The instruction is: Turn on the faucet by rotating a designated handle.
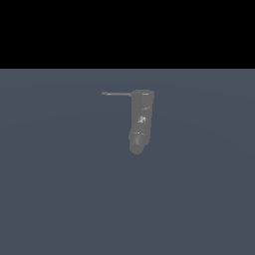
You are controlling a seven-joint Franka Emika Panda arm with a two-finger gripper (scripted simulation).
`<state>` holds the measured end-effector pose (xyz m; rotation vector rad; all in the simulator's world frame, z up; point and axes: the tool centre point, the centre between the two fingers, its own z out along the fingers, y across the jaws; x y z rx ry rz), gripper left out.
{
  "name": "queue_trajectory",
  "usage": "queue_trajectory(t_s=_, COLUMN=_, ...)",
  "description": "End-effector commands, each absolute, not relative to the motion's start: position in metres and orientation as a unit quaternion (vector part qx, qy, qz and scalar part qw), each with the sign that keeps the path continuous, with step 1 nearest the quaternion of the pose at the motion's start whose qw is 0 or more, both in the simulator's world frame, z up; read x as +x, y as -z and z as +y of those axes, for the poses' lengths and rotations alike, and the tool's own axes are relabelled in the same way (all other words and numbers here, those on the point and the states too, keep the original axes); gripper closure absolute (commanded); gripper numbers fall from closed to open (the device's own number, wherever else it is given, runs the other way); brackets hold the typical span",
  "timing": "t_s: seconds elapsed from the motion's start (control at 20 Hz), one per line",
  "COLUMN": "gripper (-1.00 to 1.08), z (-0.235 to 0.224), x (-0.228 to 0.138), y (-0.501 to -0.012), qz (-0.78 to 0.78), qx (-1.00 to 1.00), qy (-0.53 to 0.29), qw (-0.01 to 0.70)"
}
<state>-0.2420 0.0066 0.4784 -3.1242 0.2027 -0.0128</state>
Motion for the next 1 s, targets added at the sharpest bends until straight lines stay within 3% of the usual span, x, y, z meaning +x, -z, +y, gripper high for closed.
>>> queue_trajectory(t_s=0.0, gripper=1.08, z=0.014, x=-0.237, y=-0.472, qz=0.083, qx=-0.997, qy=0.004, qw=0.005)
queue_trajectory(t_s=0.95, gripper=1.08, z=0.083, x=-0.166, y=-0.404, qz=0.273, qx=-0.962, qy=0.002, qw=0.007)
